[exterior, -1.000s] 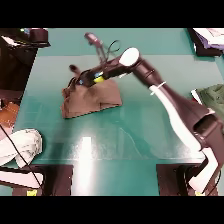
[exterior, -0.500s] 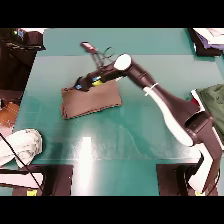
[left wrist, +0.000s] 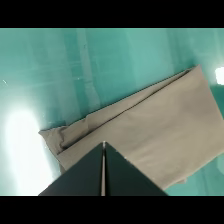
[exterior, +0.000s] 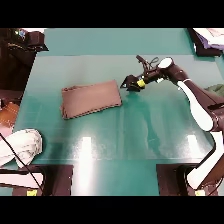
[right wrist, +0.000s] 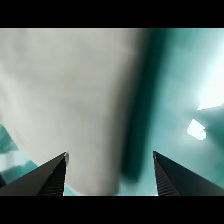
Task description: Fold the shirts.
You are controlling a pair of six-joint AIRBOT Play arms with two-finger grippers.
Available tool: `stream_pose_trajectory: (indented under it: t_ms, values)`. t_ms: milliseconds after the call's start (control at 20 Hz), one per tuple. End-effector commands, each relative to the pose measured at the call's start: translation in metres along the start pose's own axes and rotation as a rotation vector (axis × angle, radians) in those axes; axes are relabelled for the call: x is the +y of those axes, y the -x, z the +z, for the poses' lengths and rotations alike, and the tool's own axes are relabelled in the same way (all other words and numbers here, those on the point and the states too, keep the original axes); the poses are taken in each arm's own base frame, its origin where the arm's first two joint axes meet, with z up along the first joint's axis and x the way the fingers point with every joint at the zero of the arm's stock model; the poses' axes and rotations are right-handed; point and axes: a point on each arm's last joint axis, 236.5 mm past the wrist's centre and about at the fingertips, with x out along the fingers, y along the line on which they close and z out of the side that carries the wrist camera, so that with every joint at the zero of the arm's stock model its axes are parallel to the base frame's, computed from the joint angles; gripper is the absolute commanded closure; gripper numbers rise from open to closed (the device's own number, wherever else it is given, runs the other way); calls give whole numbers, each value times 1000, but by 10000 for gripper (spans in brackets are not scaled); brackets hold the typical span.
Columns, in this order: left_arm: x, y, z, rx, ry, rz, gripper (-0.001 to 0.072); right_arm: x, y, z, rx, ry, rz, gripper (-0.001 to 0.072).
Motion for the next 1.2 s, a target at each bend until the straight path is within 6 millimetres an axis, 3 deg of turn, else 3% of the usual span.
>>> stream_pose_trajectory:
  t_ms: [0,100,350,500,550,600,650,700,800,950,1050,1150]
  values:
    - [-1,0,0,0,-3,-5,682,-20,-16,-11,31,-118,43,100]
    - [-1,0,0,0,-4,-5,682,-18,-37,-14,36,-109,30,100]
    - [-2,0,-1,4,-28,-6,682,20,-84,5,-80,-137,101,110]
    - [-2,0,-1,3,-28,-6,682,42,-102,-1,-57,-89,115,241]
    - [-2,0,-1,3,-28,-6,683,52,-105,-2,-51,-53,125,343]
    - [-2,0,-1,4,-28,-6,682,62,-106,0,-54,4,134,494]
    - [-2,0,-1,5,-28,-6,682,73,-103,2,-58,81,144,701]
    - [-2,0,-2,8,-28,-7,682,86,-97,5,-56,145,161,696]
    - [-2,0,-6,27,-29,-9,682,97,-72,11,-43,224,152,698]
    - [-3,1,-12,52,-42,-12,682,73,2,29,-92,277,-26,698]
    - [-3,1,-13,54,-47,-13,682,38,78,45,-165,266,-207,698]
    - [-4,1,-13,53,-47,-16,683,5,172,60,-302,207,-359,698]
